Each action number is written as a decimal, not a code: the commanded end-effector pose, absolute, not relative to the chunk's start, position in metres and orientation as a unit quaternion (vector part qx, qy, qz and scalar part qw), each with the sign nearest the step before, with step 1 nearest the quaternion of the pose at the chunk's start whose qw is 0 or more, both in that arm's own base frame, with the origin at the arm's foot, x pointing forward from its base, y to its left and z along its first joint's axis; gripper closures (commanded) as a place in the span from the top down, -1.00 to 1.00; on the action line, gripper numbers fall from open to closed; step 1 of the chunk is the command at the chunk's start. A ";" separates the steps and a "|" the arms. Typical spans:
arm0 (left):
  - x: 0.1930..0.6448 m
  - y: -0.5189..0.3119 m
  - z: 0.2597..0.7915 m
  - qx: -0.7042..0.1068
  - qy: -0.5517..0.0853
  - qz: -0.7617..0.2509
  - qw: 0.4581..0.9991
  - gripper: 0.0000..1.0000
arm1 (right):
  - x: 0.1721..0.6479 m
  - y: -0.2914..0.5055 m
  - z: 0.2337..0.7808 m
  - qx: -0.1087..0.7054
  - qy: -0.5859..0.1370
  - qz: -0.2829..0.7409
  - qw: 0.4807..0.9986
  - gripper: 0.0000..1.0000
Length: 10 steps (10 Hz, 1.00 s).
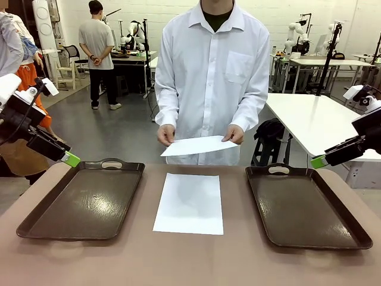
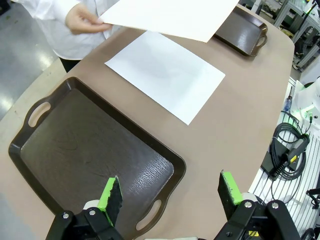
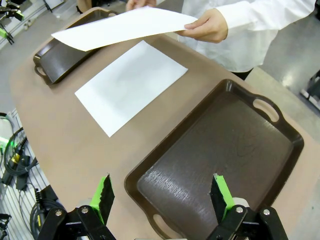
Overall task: Sort the A4 documents.
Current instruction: Receive the A4 Paper.
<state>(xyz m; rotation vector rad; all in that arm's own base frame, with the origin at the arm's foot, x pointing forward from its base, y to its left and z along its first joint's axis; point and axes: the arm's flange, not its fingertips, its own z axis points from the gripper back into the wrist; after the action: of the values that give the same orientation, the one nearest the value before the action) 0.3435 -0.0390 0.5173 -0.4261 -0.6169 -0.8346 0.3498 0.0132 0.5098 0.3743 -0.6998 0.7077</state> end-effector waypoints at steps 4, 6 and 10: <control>0.343 -0.038 0.516 -0.207 -0.297 -0.402 0.841 1.00 | 0.352 0.013 0.507 0.186 -0.333 0.342 0.859 1.00; 0.343 -0.038 0.516 -0.207 -0.297 -0.402 0.841 1.00 | 0.352 0.013 0.507 0.186 -0.333 0.342 0.859 1.00; 0.343 -0.038 0.516 -0.207 -0.297 -0.402 0.841 1.00 | 0.352 0.013 0.507 0.186 -0.333 0.342 0.859 1.00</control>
<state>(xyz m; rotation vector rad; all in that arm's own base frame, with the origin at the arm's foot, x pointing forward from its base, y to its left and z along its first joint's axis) 0.3434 -0.0390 0.5173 -0.4261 -0.6170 -0.8346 0.3498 0.0132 0.5098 0.3743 -0.6998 0.7077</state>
